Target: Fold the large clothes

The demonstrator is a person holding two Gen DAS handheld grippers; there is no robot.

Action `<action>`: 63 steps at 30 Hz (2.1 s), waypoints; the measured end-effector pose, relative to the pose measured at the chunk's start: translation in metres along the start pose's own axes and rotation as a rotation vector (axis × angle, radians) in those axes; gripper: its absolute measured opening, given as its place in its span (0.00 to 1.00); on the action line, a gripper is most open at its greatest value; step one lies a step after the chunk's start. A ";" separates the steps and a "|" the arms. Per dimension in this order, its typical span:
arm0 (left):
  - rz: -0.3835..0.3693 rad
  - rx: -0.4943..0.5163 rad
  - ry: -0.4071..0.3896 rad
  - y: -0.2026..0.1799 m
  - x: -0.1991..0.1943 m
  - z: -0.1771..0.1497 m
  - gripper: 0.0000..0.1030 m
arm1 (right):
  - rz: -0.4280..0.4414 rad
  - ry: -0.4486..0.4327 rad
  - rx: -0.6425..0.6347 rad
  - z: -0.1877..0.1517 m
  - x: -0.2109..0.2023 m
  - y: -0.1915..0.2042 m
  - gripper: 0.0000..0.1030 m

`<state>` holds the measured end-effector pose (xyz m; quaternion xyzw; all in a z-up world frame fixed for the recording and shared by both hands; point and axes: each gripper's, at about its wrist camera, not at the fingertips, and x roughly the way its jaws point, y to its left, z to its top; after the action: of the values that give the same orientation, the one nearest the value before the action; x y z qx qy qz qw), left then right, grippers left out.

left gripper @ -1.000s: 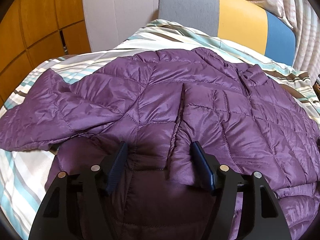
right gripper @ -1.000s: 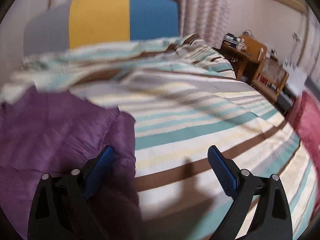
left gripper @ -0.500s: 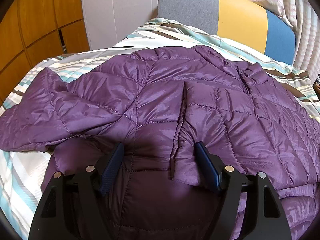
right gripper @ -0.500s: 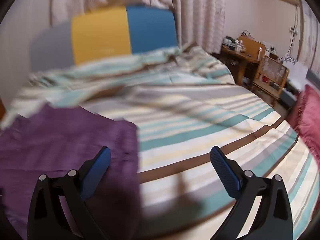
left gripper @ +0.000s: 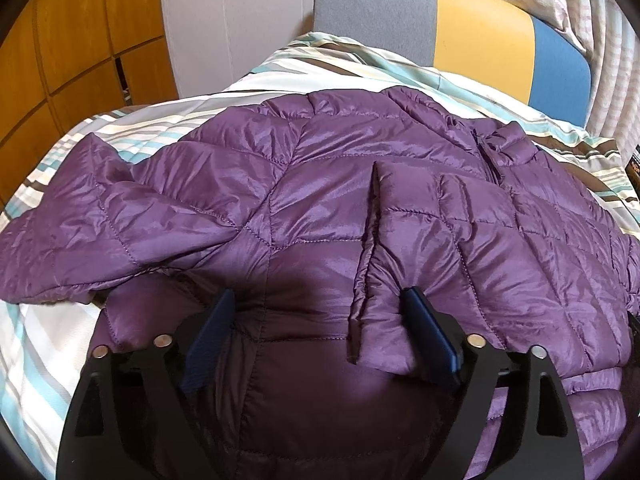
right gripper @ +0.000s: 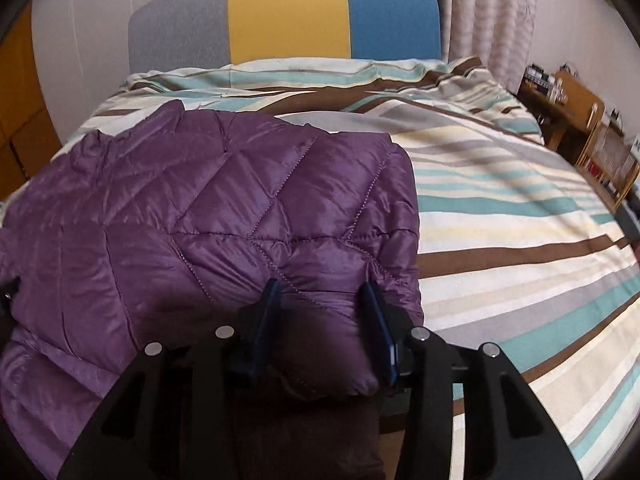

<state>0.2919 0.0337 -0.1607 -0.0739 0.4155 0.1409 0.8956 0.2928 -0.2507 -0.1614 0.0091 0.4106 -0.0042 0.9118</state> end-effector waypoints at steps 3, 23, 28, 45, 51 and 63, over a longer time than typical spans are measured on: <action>-0.024 -0.008 0.012 0.002 0.001 0.001 0.95 | -0.024 -0.008 -0.015 -0.004 0.003 0.002 0.43; -0.139 -0.349 -0.062 0.112 -0.064 -0.027 0.97 | -0.035 -0.015 -0.021 -0.004 0.004 0.003 0.44; -0.113 -0.421 -0.067 0.157 -0.069 -0.035 0.97 | -0.039 -0.015 -0.023 -0.004 0.004 0.004 0.44; 0.025 -0.900 -0.187 0.334 -0.095 -0.066 0.97 | -0.049 -0.017 -0.025 -0.003 0.003 0.005 0.46; 0.026 -1.047 -0.229 0.384 -0.092 -0.077 0.95 | -0.049 -0.018 -0.026 -0.003 0.003 0.005 0.46; 0.118 -1.152 -0.194 0.432 -0.068 -0.056 0.33 | -0.055 -0.018 -0.029 -0.004 0.004 0.004 0.46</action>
<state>0.0747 0.4168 -0.1514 -0.5121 0.1914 0.3995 0.7358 0.2926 -0.2461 -0.1666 -0.0155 0.4025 -0.0236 0.9150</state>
